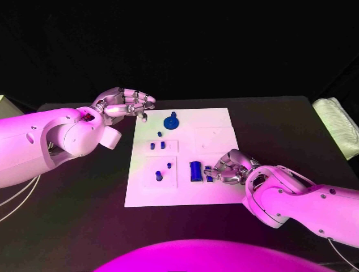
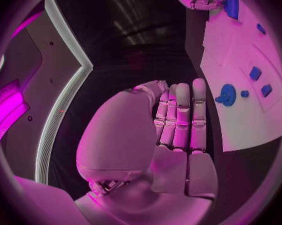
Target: Assemble the parts on the task board
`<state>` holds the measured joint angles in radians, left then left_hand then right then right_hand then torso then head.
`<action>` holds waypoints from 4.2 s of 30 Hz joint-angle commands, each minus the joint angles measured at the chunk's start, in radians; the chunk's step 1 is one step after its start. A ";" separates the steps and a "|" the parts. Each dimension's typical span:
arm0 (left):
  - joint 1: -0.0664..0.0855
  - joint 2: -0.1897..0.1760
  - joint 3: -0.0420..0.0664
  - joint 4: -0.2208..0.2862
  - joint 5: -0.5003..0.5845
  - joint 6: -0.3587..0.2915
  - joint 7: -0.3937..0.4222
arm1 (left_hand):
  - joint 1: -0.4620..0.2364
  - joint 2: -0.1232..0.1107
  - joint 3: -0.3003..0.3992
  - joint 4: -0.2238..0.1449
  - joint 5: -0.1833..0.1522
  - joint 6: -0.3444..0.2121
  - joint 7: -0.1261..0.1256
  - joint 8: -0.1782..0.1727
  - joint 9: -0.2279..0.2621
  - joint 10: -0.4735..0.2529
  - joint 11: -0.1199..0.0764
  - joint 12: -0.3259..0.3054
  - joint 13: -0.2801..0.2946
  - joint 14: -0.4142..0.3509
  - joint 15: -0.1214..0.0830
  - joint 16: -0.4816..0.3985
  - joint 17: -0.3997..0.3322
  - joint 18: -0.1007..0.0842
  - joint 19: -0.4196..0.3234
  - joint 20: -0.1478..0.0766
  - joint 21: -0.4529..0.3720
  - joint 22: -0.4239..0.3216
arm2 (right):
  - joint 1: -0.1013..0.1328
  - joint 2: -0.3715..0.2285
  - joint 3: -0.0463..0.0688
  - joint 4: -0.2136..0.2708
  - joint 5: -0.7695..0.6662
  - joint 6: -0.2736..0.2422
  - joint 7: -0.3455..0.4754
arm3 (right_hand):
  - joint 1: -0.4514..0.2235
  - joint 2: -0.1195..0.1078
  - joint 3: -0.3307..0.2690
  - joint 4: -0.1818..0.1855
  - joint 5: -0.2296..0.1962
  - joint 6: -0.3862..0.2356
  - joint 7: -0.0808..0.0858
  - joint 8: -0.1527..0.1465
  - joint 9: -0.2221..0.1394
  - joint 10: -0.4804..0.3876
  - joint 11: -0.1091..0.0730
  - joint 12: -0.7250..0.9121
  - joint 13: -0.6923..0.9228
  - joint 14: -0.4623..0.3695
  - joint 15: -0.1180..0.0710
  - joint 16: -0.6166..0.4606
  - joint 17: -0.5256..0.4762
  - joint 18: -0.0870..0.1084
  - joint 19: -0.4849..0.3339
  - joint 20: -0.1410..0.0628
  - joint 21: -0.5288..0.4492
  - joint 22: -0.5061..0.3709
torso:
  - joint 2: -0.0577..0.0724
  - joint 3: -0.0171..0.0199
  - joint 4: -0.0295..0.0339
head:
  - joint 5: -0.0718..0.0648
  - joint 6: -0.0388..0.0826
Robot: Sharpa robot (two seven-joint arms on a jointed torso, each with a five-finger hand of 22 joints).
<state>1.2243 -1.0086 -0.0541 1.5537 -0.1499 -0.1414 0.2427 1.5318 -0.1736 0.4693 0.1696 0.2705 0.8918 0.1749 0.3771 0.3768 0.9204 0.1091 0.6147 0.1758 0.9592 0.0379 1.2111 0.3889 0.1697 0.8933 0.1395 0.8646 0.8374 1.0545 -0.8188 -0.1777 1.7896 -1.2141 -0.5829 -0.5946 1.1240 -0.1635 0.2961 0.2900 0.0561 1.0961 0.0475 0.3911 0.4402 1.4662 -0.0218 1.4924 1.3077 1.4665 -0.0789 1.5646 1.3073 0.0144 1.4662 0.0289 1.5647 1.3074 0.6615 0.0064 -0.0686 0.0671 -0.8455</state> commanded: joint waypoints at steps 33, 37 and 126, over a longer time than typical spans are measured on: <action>0.000 0.001 0.000 -0.002 -0.007 0.017 0.001 | -0.003 0.008 0.005 -0.003 0.002 -0.007 -0.002 0.005 0.002 -0.006 0.000 0.007 0.002 -0.001 0.005 -0.006 0.002 0.014 0.009 0.000 -0.002 0.002 | -0.004 -0.050 -0.001 0.026 -0.044 0.092 0.075 | 0.042 -0.042 -0.034 -0.033 0.001 -0.012 0.004 0.010 0.002 0.074 0.000 -0.013 0.222 0.103 -0.004 0.004 0.259 -0.014 0.105 -0.006 0.006 0.263 | 0.001 -0.0002 0.0007 | 0.002 0.003; 0.000 0.001 0.000 -0.002 -0.007 0.017 0.001 | -0.003 0.008 0.005 -0.003 0.002 -0.007 -0.002 0.005 0.002 -0.006 0.000 0.007 0.002 -0.001 0.005 -0.006 0.002 0.014 0.009 0.000 -0.002 0.002 | -0.004 -0.045 -0.001 0.015 -0.052 0.098 0.069 | 0.066 -0.033 -0.033 -0.041 0.001 -0.013 0.003 0.010 0.002 0.074 -0.001 -0.013 0.223 0.103 -0.005 0.004 0.260 -0.014 0.105 -0.006 0.006 0.263 | 0.002 -0.0002 0.0008 | 0.001 0.003; -0.174 0.229 0.053 0.011 0.149 -0.620 0.276 | -1.532 0.174 -0.469 -0.170 -0.271 -0.892 -0.175 -0.377 -0.377 -0.920 -0.109 -0.615 -0.176 -0.959 -0.038 -1.211 -0.389 -0.170 -0.893 -0.139 -0.865 -0.837 | -0.004 0.039 0.178 -0.220 1.214 -0.187 1.115 | -1.124 0.163 -0.296 -0.290 -0.056 -1.096 -0.048 -0.391 -0.440 -1.466 0.022 -1.492 -1.308 -1.466 0.079 -1.565 -1.307 -0.014 -1.466 -0.029 -1.565 -1.307 | -0.117 -0.0064 0.0686 | -0.067 0.246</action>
<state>1.0512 -0.7797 -0.0023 1.5547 -0.0098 -0.6592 0.4849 0.0595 -0.0021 0.0083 0.0015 0.0071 0.0129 0.0001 0.0080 0.0035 0.0181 0.0034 0.0063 0.0015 0.0140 0.0003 0.0066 0.0028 0.0208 0.0140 -0.0001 0.0080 0.0035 1.0509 -0.7789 -0.0010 1.5663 -0.0400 -0.7303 0.4653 0.0451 -0.0010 0.0083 0.0013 0.0051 0.0124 0.0016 0.0070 0.0035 0.0224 -0.0004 0.0039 0.0028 0.0174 0.0016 0.0075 0.0040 0.0217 0.0184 0.0034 0.0038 0.0051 0.5445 -0.0001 -0.0006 0.0000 -0.6000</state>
